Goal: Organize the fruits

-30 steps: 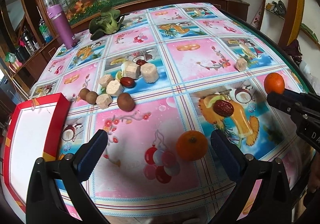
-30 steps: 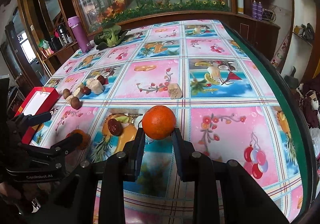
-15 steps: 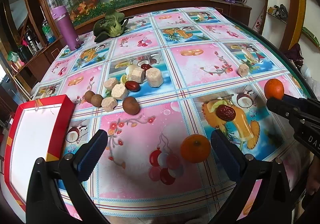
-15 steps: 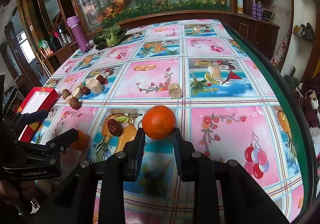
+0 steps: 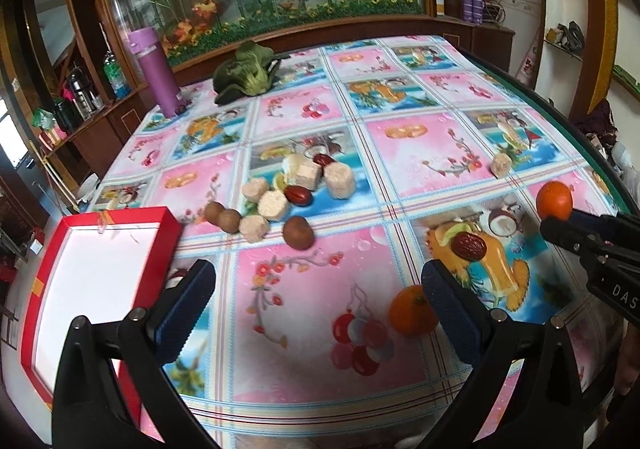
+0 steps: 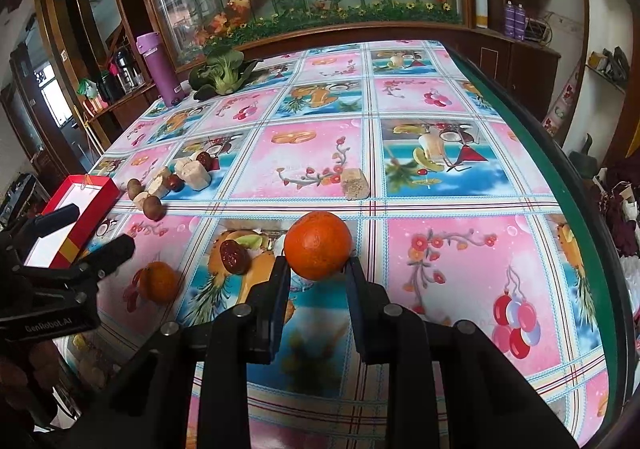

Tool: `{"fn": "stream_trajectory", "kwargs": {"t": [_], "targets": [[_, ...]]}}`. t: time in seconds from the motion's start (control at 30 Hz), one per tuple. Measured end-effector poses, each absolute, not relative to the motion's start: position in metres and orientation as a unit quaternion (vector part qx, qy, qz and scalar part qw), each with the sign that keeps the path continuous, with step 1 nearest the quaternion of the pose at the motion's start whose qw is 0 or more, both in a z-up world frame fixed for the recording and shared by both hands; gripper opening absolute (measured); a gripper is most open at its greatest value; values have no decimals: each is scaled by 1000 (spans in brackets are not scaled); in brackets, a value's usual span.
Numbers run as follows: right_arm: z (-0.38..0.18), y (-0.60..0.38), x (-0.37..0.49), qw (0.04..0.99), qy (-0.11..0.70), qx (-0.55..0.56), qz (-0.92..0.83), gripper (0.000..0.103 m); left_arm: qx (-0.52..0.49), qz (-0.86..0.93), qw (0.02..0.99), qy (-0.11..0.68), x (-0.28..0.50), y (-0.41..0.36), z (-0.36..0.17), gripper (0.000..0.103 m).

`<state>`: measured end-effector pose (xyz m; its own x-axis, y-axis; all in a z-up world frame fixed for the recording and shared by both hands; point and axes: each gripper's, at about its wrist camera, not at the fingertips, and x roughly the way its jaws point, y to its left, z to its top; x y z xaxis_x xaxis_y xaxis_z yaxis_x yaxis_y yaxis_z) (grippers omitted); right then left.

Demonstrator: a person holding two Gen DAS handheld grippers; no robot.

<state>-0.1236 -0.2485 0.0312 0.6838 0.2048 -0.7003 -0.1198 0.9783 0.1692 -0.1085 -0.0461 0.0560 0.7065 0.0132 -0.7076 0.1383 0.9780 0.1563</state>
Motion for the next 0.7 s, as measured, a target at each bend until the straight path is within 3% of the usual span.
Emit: {"fn": "stream_trajectory", "kwargs": {"t": [0.7], "targets": [[35,-240,-123,915,388,49,94,27,88,9,935,343,-112,-20,82,103]]}}
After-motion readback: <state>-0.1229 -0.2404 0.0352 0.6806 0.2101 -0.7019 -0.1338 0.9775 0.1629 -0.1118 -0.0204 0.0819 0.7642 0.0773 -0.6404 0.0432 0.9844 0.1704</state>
